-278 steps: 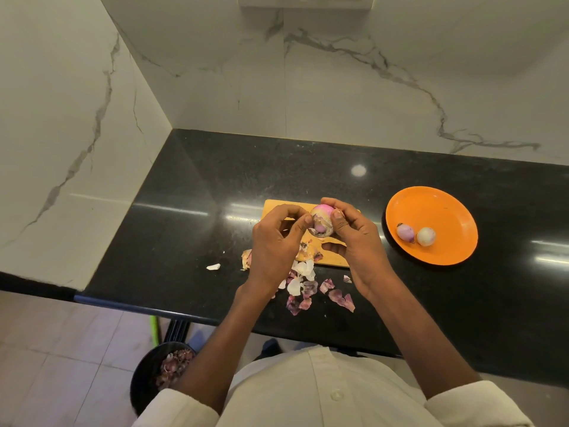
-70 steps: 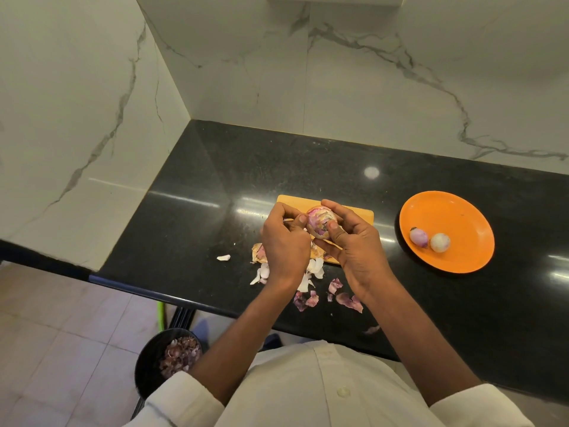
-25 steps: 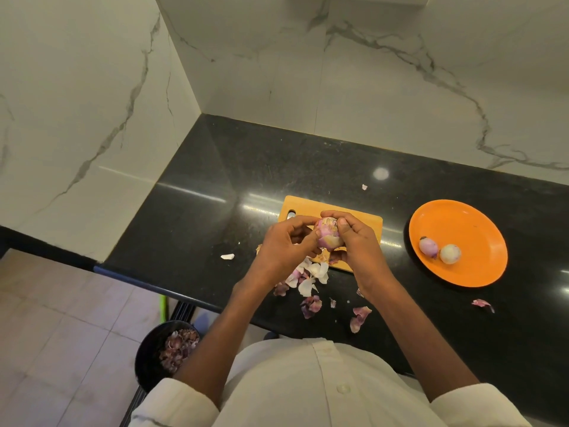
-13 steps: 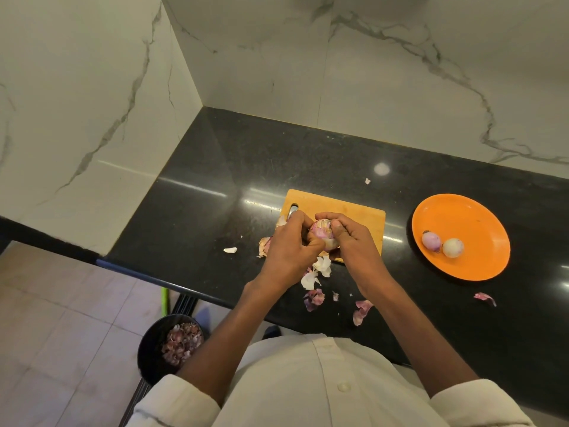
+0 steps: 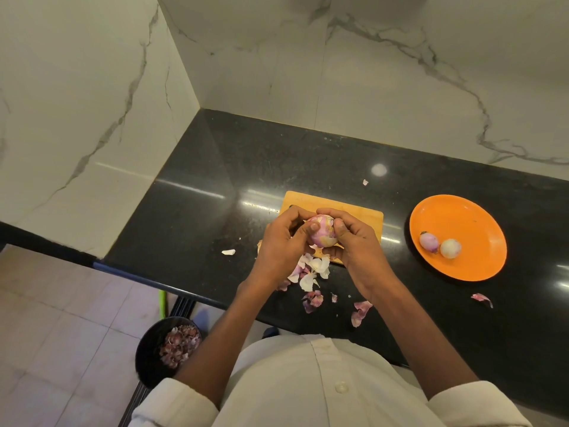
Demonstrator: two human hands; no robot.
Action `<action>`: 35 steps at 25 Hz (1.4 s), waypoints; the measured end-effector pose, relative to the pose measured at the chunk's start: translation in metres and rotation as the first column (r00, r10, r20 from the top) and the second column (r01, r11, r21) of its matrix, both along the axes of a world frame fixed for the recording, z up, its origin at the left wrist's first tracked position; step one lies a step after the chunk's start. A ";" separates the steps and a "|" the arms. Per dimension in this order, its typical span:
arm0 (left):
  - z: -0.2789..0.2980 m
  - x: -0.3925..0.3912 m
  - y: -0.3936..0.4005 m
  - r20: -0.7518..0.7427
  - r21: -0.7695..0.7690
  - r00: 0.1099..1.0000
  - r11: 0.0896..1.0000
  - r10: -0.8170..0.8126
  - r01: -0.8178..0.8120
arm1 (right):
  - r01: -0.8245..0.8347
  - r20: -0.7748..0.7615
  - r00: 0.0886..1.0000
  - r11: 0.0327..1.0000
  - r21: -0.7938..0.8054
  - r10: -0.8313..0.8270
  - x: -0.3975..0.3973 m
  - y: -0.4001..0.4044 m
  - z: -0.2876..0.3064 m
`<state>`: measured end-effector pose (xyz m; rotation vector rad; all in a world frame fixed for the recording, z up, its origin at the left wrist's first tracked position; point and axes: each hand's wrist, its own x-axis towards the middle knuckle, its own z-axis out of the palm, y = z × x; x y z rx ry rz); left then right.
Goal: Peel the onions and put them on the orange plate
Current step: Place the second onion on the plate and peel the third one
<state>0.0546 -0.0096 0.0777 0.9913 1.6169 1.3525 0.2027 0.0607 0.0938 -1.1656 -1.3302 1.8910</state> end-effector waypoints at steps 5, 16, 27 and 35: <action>0.005 0.010 0.006 0.354 -0.158 0.891 0.957 0.285 -0.243 | 0.045 -0.191 0.979 0.993 -0.112 -0.066 -0.003 -0.006 -0.010; -0.001 0.018 -0.005 0.507 -0.143 0.841 0.981 0.189 -0.134 | 0.071 -0.304 0.940 0.963 -0.261 -0.152 0.007 -0.003 -0.007; -0.002 0.039 0.002 -0.057 -0.036 0.965 0.966 0.255 -0.257 | 0.098 -0.331 0.925 0.958 -0.268 -0.187 -0.003 -0.011 -0.014; -0.011 0.039 0.009 0.159 -0.124 0.915 0.927 0.371 -0.354 | 0.061 -0.432 0.877 0.941 -0.334 -0.210 -0.010 -0.017 -0.011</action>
